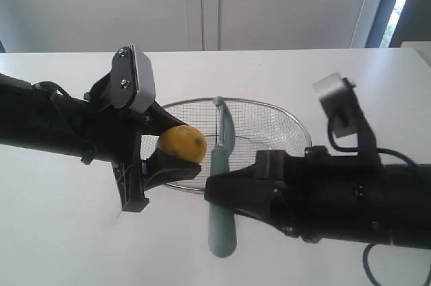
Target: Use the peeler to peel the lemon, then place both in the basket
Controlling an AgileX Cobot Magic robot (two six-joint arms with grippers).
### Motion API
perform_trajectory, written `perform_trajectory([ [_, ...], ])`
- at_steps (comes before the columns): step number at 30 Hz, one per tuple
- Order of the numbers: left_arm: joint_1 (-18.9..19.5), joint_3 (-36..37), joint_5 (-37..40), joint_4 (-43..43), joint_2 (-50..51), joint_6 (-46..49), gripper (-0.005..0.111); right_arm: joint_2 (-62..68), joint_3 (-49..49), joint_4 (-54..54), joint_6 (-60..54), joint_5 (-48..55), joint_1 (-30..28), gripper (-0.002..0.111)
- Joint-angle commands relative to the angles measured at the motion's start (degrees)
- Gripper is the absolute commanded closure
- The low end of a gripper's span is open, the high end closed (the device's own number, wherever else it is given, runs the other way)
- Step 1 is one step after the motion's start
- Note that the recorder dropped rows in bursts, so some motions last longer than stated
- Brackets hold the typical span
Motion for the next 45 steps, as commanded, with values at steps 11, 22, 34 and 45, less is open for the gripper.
perform_trajectory([
  [11, -0.41, 0.00, 1.08, -1.69, -0.26, 3.01, 0.106, -24.09, 0.01, -31.03, 15.07, -6.12, -0.23, 0.108],
  [22, -0.41, 0.00, 1.19, -1.52, -0.26, 1.83, 0.106, -27.80, 4.70, -64.94, 55.38, -11.57, -0.23, 0.108],
  [34, -0.41, 0.00, 1.29, -1.52, -0.26, 1.83, 0.106, -16.27, 10.68, -62.09, 59.81, -24.13, -0.23, 0.108],
  [45, -0.41, 0.00, 1.79, -1.52, -0.26, 1.83, 0.106, 2.12, 1.53, -55.41, 50.84, -21.91, 0.91, 0.108],
])
